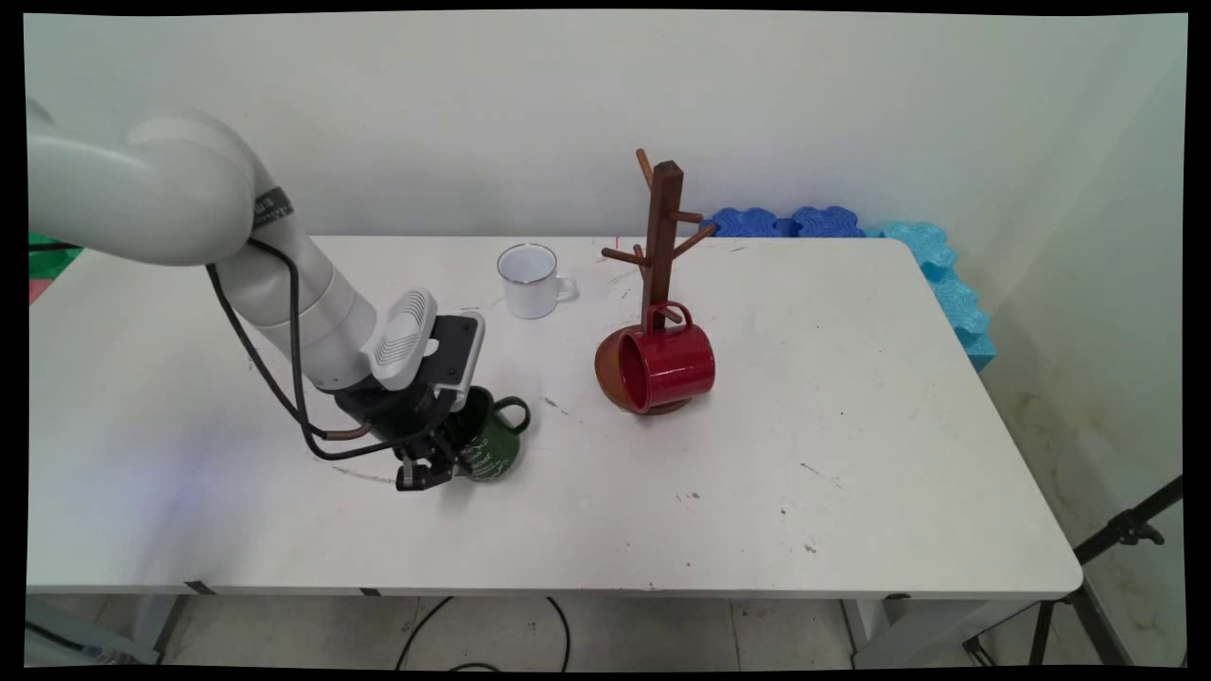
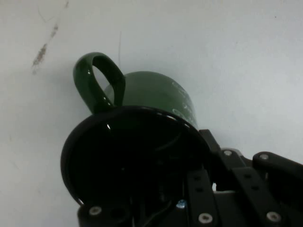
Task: Place the picked object on the table
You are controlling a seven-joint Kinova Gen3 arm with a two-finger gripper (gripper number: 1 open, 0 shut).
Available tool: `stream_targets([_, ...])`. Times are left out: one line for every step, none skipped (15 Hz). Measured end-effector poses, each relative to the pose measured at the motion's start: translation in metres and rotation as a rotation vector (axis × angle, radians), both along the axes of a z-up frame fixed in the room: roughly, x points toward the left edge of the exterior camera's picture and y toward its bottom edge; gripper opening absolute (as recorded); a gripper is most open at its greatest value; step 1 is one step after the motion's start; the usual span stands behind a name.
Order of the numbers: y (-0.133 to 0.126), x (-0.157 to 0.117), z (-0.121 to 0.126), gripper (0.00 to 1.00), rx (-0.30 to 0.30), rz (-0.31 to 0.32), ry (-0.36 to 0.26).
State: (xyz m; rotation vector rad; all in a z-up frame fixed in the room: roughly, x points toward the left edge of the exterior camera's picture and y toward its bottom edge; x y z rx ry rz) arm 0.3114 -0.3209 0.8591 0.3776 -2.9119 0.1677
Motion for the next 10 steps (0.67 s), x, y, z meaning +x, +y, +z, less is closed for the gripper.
stream_targets([-0.0006, -0.0001, -0.0008, 0.0, 0.0, 0.0, 0.001])
stream_targets([-0.0012, -0.0001, -0.0016, 0.0, 0.001, 0.001, 0.001])
stream_targets([-0.0018, -0.0001, -0.0023, 0.0, 0.001, 0.001, 0.002])
stream_targets([-0.0023, -0.0001, -0.0029, 0.0, 0.001, 0.002, 0.003])
stream_targets([-0.0029, -0.0002, -0.0035, 0.0, 0.001, 0.004, 0.004])
stream_targets([-0.0035, -0.0004, -0.004, 1.0, 0.0, 0.007, 0.006])
stream_targets([-0.0039, -0.0005, -0.0044, 1.0, -0.001, 0.009, 0.008])
stream_targets([-0.004, -0.0005, -0.0047, 1.0, -0.001, 0.01, 0.01])
stream_targets([-0.004, -0.0003, -0.0052, 1.0, 0.0, 0.011, 0.011])
stream_targets([-0.0039, -0.0003, -0.0056, 1.0, 0.0, 0.012, 0.012])
